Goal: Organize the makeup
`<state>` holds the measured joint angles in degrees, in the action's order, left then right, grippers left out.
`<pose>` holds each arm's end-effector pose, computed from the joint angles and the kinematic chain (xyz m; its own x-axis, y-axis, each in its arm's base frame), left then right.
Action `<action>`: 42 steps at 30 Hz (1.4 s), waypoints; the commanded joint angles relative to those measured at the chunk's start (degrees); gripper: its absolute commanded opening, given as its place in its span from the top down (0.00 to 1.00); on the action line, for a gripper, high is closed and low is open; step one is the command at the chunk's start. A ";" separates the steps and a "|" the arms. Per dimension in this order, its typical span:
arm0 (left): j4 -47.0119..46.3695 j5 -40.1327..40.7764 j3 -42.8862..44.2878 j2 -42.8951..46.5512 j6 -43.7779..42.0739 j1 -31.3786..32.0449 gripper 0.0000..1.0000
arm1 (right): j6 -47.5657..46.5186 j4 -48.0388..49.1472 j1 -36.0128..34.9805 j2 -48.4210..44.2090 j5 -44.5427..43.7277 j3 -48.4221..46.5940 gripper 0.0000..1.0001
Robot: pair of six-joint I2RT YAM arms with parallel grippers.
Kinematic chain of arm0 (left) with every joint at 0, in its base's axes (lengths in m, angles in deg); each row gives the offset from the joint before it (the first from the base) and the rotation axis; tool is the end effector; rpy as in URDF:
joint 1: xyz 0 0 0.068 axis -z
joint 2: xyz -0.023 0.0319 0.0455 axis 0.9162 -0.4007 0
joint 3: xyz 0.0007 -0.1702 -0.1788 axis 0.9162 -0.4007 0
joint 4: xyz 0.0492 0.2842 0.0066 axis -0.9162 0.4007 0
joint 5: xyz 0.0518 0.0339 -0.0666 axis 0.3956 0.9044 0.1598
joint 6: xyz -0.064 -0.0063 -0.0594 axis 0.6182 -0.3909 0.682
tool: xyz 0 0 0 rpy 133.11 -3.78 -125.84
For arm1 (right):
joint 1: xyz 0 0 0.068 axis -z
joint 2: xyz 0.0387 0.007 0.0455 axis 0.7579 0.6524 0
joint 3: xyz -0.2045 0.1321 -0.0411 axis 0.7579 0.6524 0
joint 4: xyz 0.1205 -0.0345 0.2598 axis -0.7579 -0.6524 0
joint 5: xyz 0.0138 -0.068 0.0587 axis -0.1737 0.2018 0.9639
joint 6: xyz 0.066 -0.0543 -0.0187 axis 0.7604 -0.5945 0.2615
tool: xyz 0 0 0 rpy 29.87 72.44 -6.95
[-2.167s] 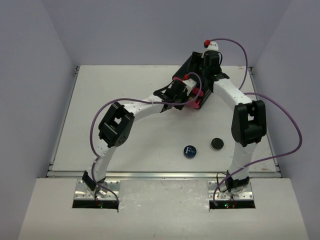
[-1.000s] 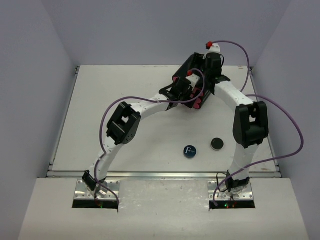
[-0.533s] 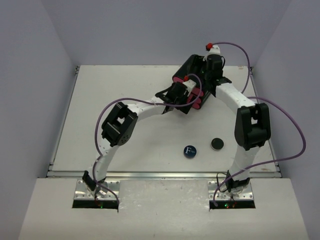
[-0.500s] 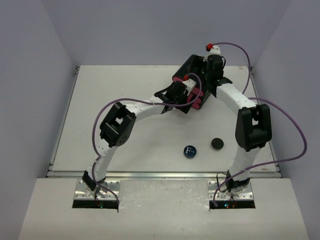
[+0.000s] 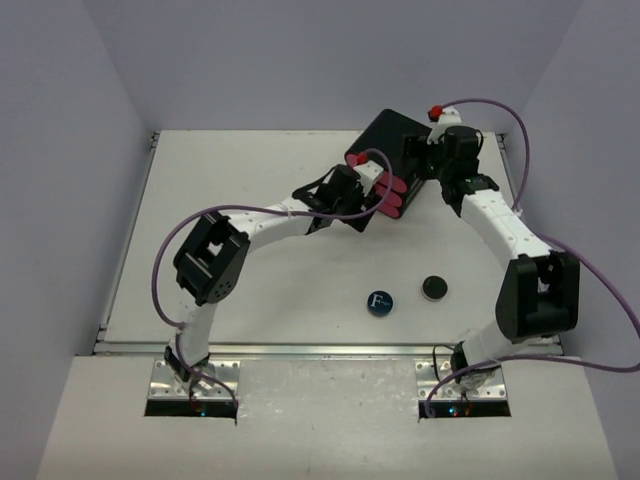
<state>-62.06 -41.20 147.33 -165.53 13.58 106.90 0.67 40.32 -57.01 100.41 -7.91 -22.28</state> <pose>0.3960 -0.3295 0.1534 -0.4120 0.4485 -0.7931 0.6251 0.7725 0.1121 0.4331 0.0628 0.2439 -0.4075 0.1647 -0.8982 -0.0950 0.9706 0.2210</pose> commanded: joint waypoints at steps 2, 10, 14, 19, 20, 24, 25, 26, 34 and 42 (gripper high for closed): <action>-3.44 -3.96 2.74 -4.65 3.55 -0.82 0.33 | -3.04 -0.47 0.35 -4.18 3.68 5.58 0.01; -6.51 -3.85 9.12 -12.71 6.44 -1.04 0.34 | -2.34 6.49 0.35 -8.02 4.30 11.77 0.01; -9.16 -0.67 9.51 -15.07 6.72 -1.14 0.34 | -1.97 10.08 0.35 -9.38 5.94 13.73 0.01; -12.22 2.13 9.76 -16.33 6.59 -1.27 0.37 | -2.06 12.03 0.29 -9.93 6.68 14.53 0.01; -12.11 2.07 10.63 -16.83 6.71 -1.29 0.37 | -2.06 12.13 0.35 -9.96 6.57 14.56 0.01; -10.15 2.35 14.52 -18.88 8.01 -1.26 0.40 | -1.88 12.48 0.32 -9.93 6.34 14.77 0.01; -10.43 3.04 14.65 -18.88 8.15 -1.29 0.42 | -1.94 12.53 0.29 -9.98 6.65 14.80 0.01; -10.84 3.54 14.64 -18.75 8.13 -1.32 0.44 | -2.05 12.60 0.30 -10.05 6.92 14.84 0.01; -11.55 5.14 14.74 -18.82 6.77 -1.57 0.57 | -1.79 12.99 0.35 -10.36 7.29 15.31 0.01; -11.98 3.60 13.10 -16.88 7.98 -1.65 0.49 | -2.41 13.00 0.32 -10.34 7.80 15.82 0.01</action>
<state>-70.89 -37.21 159.63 -184.14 19.84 106.14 -1.24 50.64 -56.63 92.06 -1.18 -6.90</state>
